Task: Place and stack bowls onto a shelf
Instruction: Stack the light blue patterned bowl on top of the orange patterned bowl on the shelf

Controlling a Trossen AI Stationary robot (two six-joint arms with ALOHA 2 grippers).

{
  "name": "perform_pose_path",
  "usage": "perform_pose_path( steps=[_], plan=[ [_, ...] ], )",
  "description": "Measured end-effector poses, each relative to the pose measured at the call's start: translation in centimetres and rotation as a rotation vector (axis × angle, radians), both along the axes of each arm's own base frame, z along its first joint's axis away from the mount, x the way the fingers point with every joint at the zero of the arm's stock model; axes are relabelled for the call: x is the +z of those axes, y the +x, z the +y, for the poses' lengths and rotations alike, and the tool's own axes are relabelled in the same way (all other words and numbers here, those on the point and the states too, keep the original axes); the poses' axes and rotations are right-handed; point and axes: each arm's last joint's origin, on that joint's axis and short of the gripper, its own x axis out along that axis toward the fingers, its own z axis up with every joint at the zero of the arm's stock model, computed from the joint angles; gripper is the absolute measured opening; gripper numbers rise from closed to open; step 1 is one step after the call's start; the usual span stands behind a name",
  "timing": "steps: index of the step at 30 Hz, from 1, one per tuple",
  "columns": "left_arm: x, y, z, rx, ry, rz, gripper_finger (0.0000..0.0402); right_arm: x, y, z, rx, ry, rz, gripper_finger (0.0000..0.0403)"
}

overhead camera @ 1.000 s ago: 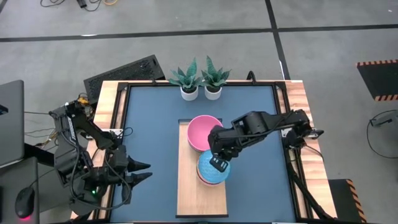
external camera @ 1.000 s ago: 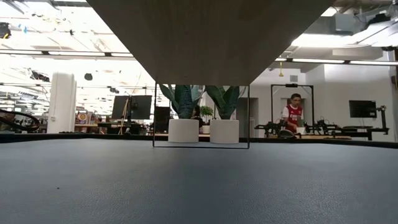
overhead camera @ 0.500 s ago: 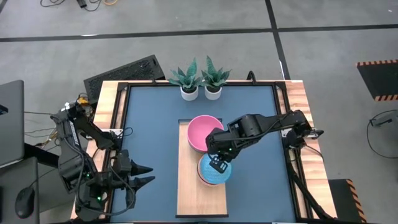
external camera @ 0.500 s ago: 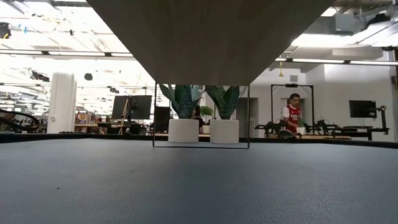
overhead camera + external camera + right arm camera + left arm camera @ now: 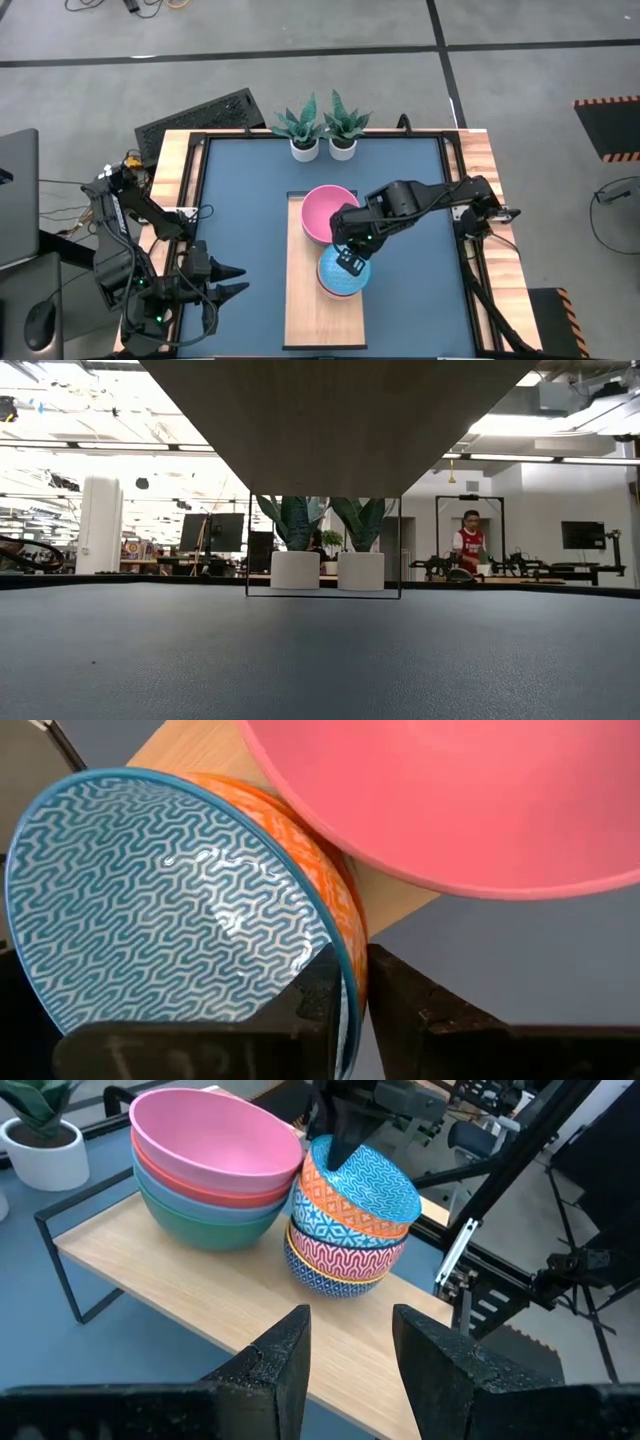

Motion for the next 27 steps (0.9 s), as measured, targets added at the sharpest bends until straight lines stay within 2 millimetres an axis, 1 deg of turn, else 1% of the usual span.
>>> perform_pose_path(
  steps=[8,14,20,23,27],
  plan=[
    [0.0,0.0,0.1,0.015,0.015,-0.013,0.0128,0.1,0.1,-0.4,0.066,0.088,0.012,0.008],
    [0.0,0.0,0.2,0.027,0.032,-0.02,0.0128,0.1,0.3,-1.1,0.065,0.107,0.013,0.0081],
    [0.0,-0.1,0.2,0.032,0.04,-0.021,0.0128,0.1,0.5,-1.1,0.136,0.12,-0.011,0.0082],
    [0.0,-0.1,0.3,0.039,0.044,-0.028,0.0128,0.2,0.7,-1.1,0.146,0.125,-0.032,0.009],
    [0.0,-0.1,0.3,0.045,0.053,-0.032,0.0128,0.3,0.8,-1.2,0.153,0.125,-0.044,0.0115]
  ],
)
